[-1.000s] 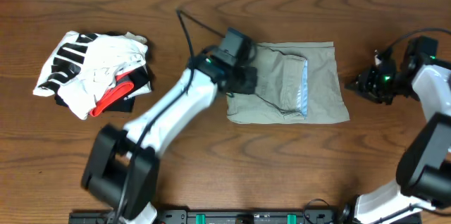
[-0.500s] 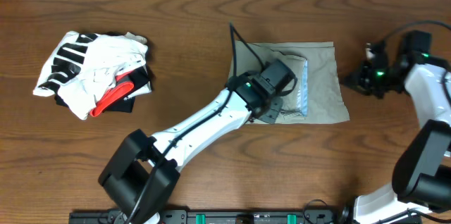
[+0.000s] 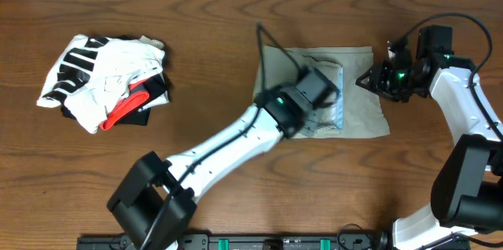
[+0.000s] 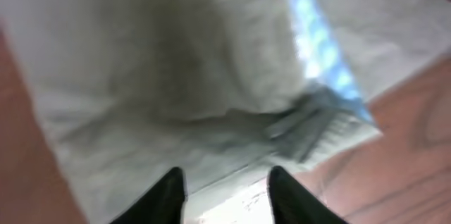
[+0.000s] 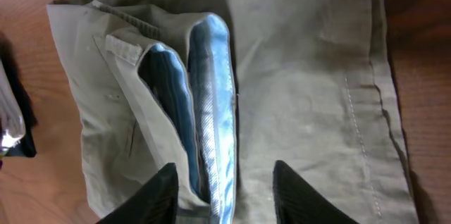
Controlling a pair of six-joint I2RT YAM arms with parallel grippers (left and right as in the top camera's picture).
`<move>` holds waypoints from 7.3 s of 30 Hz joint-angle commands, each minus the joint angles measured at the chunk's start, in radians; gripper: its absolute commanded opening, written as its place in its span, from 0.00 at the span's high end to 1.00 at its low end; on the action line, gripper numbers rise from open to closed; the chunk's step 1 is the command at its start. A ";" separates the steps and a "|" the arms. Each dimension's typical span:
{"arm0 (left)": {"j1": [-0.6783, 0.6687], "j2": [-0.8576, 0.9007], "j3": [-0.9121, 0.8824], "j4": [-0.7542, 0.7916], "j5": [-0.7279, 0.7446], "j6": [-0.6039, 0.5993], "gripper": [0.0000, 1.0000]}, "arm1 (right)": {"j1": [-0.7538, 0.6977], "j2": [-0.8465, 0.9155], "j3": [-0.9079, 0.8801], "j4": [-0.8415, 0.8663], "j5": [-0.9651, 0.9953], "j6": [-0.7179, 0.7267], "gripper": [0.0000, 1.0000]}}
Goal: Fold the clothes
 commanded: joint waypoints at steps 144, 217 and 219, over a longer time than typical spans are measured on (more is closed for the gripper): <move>-0.017 0.296 0.019 -0.139 -0.417 -0.098 0.54 | 0.061 -0.039 0.033 -0.055 0.233 0.135 0.62; 0.296 -0.044 0.384 -0.592 -0.190 0.059 0.94 | 0.060 -0.039 0.033 -0.071 0.227 0.112 0.57; 0.265 0.018 0.384 -0.585 -0.190 0.035 0.94 | 0.061 -0.039 0.033 -0.073 0.227 0.112 0.58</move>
